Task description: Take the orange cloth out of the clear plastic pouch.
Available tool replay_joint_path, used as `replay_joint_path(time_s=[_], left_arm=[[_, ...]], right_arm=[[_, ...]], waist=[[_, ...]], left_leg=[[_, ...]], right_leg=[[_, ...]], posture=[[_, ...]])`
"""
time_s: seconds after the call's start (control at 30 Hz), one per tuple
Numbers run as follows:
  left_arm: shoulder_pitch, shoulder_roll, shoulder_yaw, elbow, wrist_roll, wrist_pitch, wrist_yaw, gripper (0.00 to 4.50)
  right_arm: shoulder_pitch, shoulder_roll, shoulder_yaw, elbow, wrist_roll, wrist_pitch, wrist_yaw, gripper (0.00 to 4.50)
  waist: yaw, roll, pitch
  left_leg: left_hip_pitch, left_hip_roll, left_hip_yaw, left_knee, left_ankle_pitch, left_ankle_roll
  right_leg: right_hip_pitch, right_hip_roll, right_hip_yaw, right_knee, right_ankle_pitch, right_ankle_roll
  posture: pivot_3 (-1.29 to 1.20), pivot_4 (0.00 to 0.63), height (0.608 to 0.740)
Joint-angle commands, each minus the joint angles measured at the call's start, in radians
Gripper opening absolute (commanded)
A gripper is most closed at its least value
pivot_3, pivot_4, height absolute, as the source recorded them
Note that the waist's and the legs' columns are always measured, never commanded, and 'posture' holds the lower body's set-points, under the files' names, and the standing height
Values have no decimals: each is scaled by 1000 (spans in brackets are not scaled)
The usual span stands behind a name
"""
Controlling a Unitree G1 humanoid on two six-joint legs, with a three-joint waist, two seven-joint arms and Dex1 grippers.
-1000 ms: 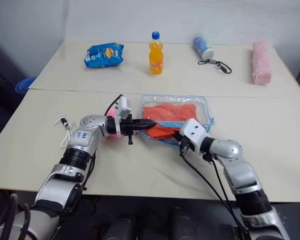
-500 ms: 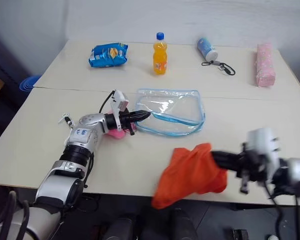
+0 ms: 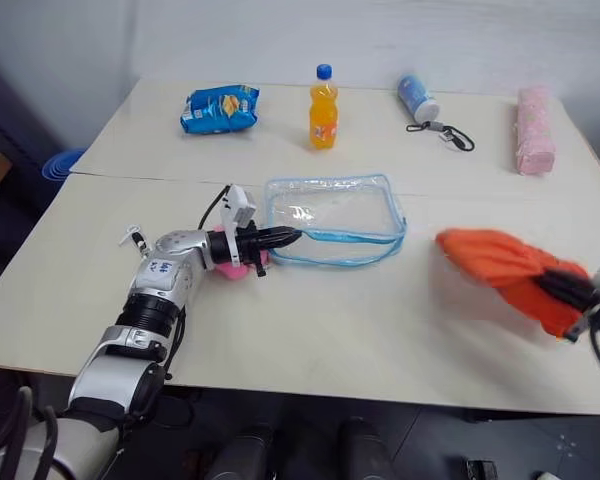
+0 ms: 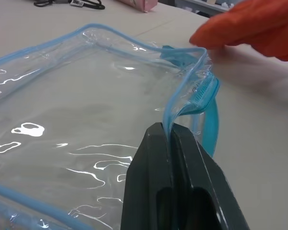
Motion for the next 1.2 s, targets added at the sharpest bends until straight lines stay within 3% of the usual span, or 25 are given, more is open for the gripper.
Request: replay_joint_path(time_s=[0.03,0.17,0.33,0.53,0.67,0.73,0.83,0.97,1.13,1.2], left_arm=[[13,20,-12,-76,-10,5,-32,0],[49,57,-29,-129,-7,17,-72,0],[111,146,-57,-195,-10,33,-173,0],[200,273,-81,-307,-26,101,-277,1605],[298,347,44,-347,-76,-66,-306,2850],[351,387,112,-372,-118,-111,-329,3364],[485,476,159,-422,-126,-166,-387,3364],[718,534,220,-524,-104,-231,-363,3364],[835,482,292,-564,-108,-292,-219,3364],[849,448,324,-616,-134,-231,-127,3364]], right_arm=[[28,17,33,80,-55,-130,9,27],[71,15,46,188,-52,-191,42,27],[139,-11,5,149,16,-168,110,1324],[257,-25,-93,-33,143,-7,154,3371],[378,12,-148,-369,275,156,124,4500],[380,27,-131,-514,345,238,56,4500],[318,61,-9,-641,363,279,-11,4500],[236,129,199,-641,242,228,-36,4500],[166,196,284,-485,80,53,-44,4500],[169,199,284,-428,43,2,-44,4500]], waist=[[-1,1,-1],[-4,2,-1],[-12,2,-1],[-15,3,-1],[-24,4,-2],[-28,4,-2],[-37,3,-2],[-32,4,-3],[-4,4,-3],[0,4,-3]], left_leg=[[0,0,0,0,0,0],[2,0,2,0,0,0],[2,1,2,0,0,0],[2,1,1,-1,0,0],[2,1,-1,-2,0,0],[3,2,-2,-2,0,-1],[3,2,-3,-2,0,-1],[3,2,-3,-4,-1,0],[1,0,-3,-2,-6,8],[2,0,-3,-2,-6,9]], right_leg=[[0,0,0,0,0,0],[0,0,2,1,0,0],[0,1,2,1,0,0],[1,0,2,1,0,0],[1,0,1,0,0,0],[2,0,0,0,0,0],[3,0,0,-1,0,0],[3,-2,0,-4,0,0],[4,-4,-1,-6,0,0],[5,-4,-1,-6,0,0]], posture=[[0,150,740],[0,150,740],[0,150,740],[0,150,740],[0,150,740],[0,150,740],[0,150,740],[0,150,740],[0,150,740],[0,150,740]])
